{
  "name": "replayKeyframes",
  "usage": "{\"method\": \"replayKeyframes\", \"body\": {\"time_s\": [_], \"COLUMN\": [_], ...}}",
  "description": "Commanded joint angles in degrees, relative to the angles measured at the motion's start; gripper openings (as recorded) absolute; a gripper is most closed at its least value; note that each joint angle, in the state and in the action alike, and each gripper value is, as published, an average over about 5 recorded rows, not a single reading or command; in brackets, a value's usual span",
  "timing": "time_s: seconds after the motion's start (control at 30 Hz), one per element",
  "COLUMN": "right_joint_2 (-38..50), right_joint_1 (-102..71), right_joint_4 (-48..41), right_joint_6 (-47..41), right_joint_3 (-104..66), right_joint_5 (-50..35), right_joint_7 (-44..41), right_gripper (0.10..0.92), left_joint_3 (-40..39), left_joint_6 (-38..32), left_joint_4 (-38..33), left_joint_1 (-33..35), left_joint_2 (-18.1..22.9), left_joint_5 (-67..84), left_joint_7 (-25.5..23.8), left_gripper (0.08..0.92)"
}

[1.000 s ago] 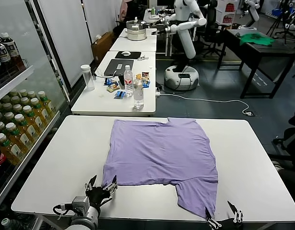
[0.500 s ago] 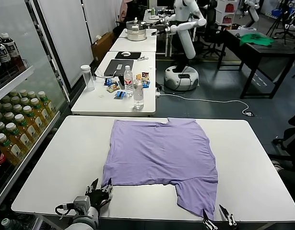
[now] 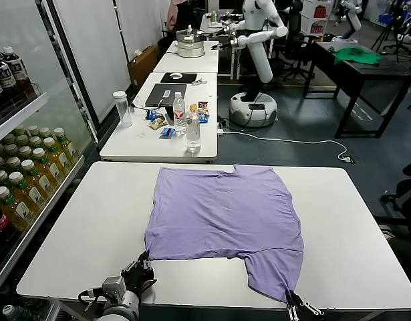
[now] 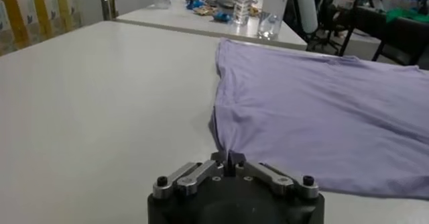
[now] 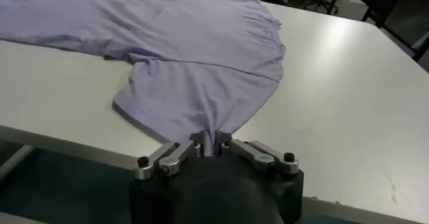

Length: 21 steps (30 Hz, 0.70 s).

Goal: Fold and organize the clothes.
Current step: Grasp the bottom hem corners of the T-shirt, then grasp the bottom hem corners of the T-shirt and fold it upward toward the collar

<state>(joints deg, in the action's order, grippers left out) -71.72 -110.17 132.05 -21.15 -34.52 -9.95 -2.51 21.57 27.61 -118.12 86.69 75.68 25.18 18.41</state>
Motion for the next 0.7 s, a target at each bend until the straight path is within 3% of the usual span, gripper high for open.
{"method": "replayKeyframes", "body": {"time_s": [0.03, 0.3, 0.7], "right_joint_2": [1.38, 5.80, 11.32], "right_joint_1": [1.96, 11.09, 27.21], "right_joint_4": [2.97, 3.67, -8.87], "right_joint_6": [3.70, 2.79, 1.86], "right_joint_3": [-2.49, -6.61, -2.13], "right_joint_5": [-4.44, -12.68, -14.38], "right_joint_7": [-0.71, 0.16, 2.17], "right_gripper": [0.112, 0.112, 0.112], "left_joint_3": [1.39, 3.52, 0.94], "left_joint_6": [-9.51, -10.91, -10.87], "left_joint_4": [-4.73, -9.55, 0.05], "left_joint_1": [-0.34, -2.87, -11.36], "left_joint_2": [-0.38, -2.12, -4.72], "left_joint_5": [3.79, 9.30, 10.66], "left_joint_7": [-0.03, -1.57, -2.43], "left_gripper": [0.113, 0.111, 0.111]}}
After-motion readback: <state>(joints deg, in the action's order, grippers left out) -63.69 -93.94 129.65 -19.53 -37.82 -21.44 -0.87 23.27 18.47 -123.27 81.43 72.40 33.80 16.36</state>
